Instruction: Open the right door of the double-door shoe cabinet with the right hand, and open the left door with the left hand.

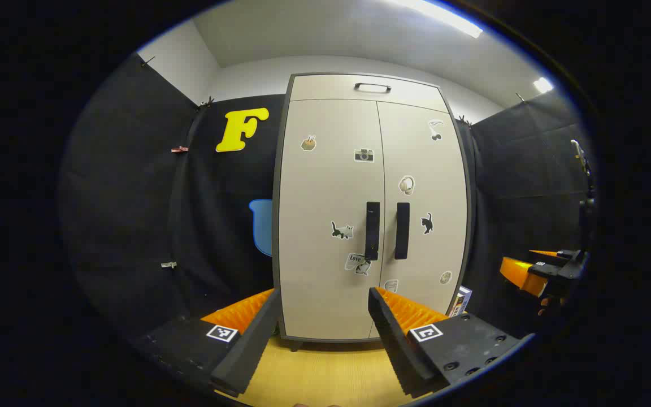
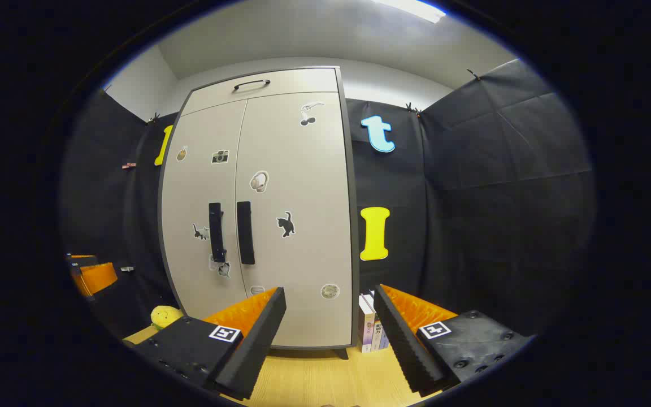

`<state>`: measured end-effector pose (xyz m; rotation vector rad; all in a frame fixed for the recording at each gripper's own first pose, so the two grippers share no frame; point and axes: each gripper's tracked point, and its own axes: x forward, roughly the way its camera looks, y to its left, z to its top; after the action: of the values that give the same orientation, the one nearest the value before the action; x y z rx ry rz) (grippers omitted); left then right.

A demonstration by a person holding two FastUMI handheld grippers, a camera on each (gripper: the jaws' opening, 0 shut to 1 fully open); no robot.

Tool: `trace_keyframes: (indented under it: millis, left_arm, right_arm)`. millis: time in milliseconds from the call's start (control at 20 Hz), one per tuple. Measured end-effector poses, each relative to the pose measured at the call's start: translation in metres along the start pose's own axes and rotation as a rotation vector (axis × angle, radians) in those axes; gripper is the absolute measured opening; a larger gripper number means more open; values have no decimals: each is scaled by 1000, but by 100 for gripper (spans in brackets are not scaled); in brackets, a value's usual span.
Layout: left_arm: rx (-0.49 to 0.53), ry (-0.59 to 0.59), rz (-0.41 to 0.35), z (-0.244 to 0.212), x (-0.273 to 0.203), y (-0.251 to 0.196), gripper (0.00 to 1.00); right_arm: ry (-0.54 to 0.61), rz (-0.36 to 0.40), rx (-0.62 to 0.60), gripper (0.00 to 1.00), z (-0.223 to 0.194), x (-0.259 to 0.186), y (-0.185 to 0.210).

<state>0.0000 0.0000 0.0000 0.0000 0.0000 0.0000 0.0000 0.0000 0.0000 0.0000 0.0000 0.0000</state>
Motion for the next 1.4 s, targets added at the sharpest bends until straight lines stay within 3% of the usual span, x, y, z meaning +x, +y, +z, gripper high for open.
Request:
trace_keyframes:
  millis: [350,1000,1400]
  left_arm:
    - [-30,14,-54,-8,9,5,95]
    - [17,10,-56,-14,16,12,95]
    - [18,34,-33,-20,17,23,95]
  right_arm:
    - [0,-13,-48,98,1,-14,14]
    - [11,8,-50,99,-2,-11,33]
    - [31,71,-46,99,9,17,58]
